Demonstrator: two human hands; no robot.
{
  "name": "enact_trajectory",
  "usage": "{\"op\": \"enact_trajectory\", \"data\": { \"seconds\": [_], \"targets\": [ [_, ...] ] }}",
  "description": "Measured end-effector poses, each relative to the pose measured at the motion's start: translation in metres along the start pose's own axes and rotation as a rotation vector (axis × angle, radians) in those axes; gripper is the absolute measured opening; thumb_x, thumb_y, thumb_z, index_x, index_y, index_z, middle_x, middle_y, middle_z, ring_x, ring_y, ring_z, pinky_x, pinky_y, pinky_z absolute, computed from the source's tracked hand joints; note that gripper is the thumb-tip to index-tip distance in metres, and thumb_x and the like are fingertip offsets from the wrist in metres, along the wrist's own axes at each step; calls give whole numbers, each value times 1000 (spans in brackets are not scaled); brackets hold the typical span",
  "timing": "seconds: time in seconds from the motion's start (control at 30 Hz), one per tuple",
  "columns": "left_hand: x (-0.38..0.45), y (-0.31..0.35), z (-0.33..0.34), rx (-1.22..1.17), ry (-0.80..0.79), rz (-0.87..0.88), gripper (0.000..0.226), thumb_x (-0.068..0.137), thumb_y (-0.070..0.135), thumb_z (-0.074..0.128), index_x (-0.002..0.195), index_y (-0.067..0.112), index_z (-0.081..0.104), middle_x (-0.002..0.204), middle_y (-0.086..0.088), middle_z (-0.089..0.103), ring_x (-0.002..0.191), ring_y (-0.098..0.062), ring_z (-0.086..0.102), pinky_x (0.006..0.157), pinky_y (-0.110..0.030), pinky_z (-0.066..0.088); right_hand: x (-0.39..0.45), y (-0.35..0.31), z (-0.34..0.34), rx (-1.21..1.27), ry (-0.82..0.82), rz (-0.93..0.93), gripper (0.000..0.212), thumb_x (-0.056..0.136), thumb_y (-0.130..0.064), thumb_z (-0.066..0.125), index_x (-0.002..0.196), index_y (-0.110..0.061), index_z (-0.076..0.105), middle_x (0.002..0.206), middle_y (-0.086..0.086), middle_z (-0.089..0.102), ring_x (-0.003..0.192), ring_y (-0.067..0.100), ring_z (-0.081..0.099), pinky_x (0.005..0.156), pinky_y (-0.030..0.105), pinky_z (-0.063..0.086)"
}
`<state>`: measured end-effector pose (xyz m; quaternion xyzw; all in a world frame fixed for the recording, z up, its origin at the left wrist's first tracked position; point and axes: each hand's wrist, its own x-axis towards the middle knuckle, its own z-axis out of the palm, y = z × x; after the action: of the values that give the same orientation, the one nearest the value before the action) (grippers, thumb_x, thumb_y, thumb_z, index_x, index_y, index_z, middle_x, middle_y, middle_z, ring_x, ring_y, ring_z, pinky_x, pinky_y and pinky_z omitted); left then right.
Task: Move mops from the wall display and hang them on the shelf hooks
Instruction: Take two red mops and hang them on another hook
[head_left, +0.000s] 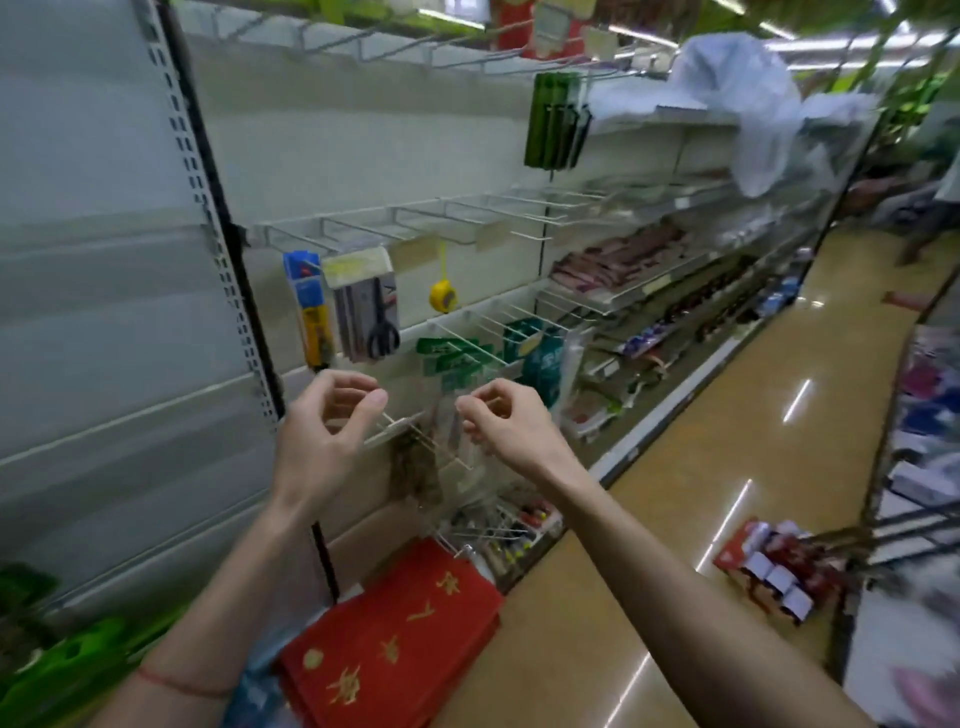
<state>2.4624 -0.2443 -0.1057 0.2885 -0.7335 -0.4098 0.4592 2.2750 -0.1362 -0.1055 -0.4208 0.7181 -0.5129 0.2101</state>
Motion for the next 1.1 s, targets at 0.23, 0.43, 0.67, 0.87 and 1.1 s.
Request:
{"op": "enact_trajectory", "data": {
  "seconds": [0.23, 0.43, 0.67, 0.87, 1.1],
  "targets": [
    [15, 24, 148, -16, -224, 27, 7, 98, 23, 72, 104, 19, 71, 102, 1, 75, 96, -11, 71, 82, -26, 55, -13, 74, -121, 4, 232, 114, 24, 92, -42, 66, 95, -19, 71, 91, 5, 76, 89, 25, 73, 83, 51, 60],
    [52, 33, 283, -103, -449, 72, 6, 99, 26, 71, 104, 24, 70, 103, 2, 74, 98, -14, 71, 83, -32, 56, -7, 132, -221, 33, 454, 252, 21, 95, -35, 67, 97, -14, 70, 95, 12, 75, 96, 33, 72, 85, 49, 58],
    [108, 29, 446, -232, -745, 146, 15, 99, 30, 69, 112, 23, 69, 108, 3, 73, 98, -2, 70, 83, -21, 58, 21, 194, -317, 44, 738, 411, 18, 95, -38, 67, 95, -20, 67, 94, 7, 75, 86, 23, 72, 88, 46, 59],
    [138, 41, 569, -279, -936, 226, 21, 99, 29, 69, 115, 15, 69, 108, 2, 73, 102, -13, 70, 86, -30, 57, 33, 237, -388, 34, 940, 506, 19, 94, -33, 68, 95, -15, 69, 93, 6, 75, 83, 21, 71, 75, 36, 59],
    [145, 52, 730, -302, -1101, 253, 16, 99, 28, 68, 113, 20, 66, 107, 5, 70, 104, -16, 69, 88, -35, 58, 51, 319, -489, 60, 1077, 561, 21, 90, -43, 68, 92, -22, 71, 92, 0, 74, 85, 15, 67, 81, 35, 53]
  ]
}}
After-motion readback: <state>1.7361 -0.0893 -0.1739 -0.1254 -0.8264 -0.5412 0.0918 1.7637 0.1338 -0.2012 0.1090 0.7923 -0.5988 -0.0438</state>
